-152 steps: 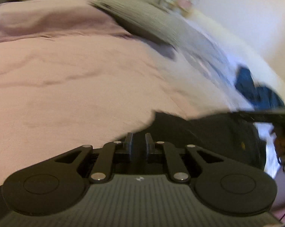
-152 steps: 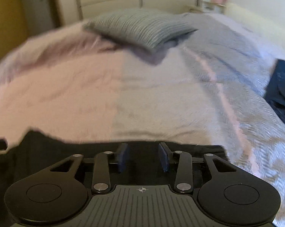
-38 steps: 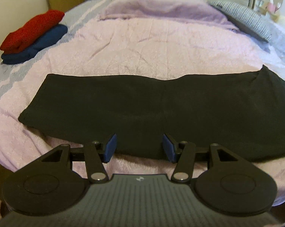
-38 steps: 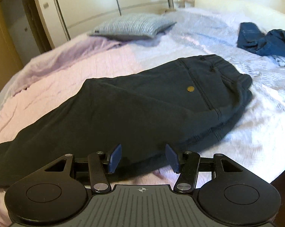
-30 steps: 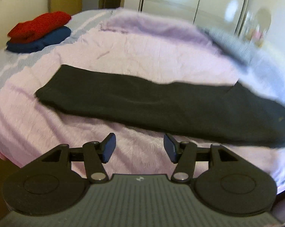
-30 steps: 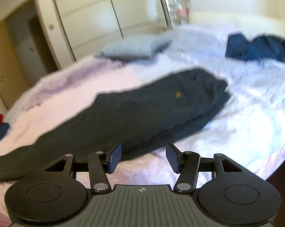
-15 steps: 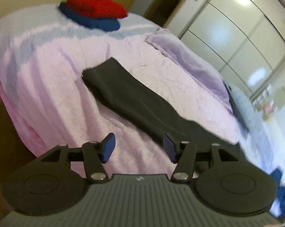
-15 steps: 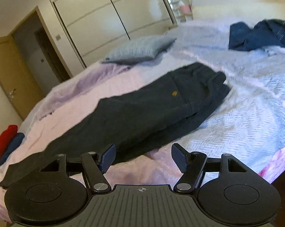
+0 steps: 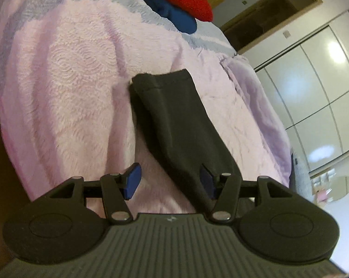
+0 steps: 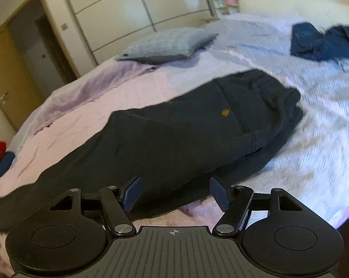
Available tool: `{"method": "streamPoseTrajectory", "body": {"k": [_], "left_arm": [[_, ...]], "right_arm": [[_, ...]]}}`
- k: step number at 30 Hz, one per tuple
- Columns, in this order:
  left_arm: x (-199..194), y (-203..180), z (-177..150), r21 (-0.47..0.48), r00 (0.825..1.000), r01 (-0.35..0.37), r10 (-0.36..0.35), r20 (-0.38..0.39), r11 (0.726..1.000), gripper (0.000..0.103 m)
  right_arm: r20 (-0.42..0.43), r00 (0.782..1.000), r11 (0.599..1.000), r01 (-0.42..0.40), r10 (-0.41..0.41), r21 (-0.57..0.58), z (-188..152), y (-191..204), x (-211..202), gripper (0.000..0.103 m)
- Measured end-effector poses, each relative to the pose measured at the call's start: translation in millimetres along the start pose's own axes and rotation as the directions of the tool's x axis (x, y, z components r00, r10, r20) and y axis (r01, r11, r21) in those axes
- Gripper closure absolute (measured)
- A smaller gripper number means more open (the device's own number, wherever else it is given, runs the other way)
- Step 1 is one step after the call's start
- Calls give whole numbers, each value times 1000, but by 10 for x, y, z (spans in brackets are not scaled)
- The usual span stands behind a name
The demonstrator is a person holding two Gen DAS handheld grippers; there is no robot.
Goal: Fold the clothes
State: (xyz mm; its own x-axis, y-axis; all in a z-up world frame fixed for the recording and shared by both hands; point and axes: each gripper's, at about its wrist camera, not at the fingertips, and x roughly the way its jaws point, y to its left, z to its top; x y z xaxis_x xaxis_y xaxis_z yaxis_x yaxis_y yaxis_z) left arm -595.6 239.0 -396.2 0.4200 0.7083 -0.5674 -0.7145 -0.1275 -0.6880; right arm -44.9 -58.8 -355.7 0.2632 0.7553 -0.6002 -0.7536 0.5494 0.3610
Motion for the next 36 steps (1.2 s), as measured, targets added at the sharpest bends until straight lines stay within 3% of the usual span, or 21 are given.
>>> {"method": "streamPoseTrajectory", "body": {"k": [5,10,15,16,17,18,20,21,23,24,26,29,33,36], "left_arm": [[142,102,109,-30,1000,16,-15,24,999,52],[181,115,100,-46,998,16,-13,56,999,57],[200,85,34,-39,997,2,2,78,999,57],[200,77,31,-43,996,3,0,85,999,61],[192,30,34,-15,995,-6,7,96,1000,67],[180,-34,37,29,994,-21,18,108,999,87],[138,-209,40,146,989,-56,35,142,988,89],[77,-364,27,238,984,-72,31,174,968,90],[-43,-718,-32,409,975,-90,-4,224,908,91],[-100,-920,-76,492,970,-100,-27,244,865,91],[-179,-1323,-244,639,962,-87,-102,252,764,92],[-275,-1868,-613,808,951,-49,-220,217,587,93],[-200,-2389,-1485,938,945,86,-326,30,336,92],[115,-2553,-2250,963,951,221,-253,-177,155,84]], "right_arm": [[-22,1000,997,1,1,78,13,124,213,34],[-40,998,998,42,-43,-38,85,330,402,34],[-46,998,998,40,-42,-46,35,289,480,34],[-48,998,998,35,-37,-45,29,272,486,34],[-49,998,999,30,-32,-44,23,254,492,34],[-50,998,999,24,-27,-43,23,237,493,34],[-51,999,999,12,-14,-39,38,183,466,34],[-52,999,999,13,-14,-37,46,149,455,34],[-54,998,999,14,-16,-29,69,92,428,34],[-54,998,1000,10,-12,-20,82,54,419,34],[-53,999,1000,0,0,2,120,-14,406,34],[-45,999,1000,-21,22,17,172,-43,379,34],[-21,999,999,-35,35,22,237,-53,329,34],[-1,999,999,-43,43,25,291,-60,291,34]]}}
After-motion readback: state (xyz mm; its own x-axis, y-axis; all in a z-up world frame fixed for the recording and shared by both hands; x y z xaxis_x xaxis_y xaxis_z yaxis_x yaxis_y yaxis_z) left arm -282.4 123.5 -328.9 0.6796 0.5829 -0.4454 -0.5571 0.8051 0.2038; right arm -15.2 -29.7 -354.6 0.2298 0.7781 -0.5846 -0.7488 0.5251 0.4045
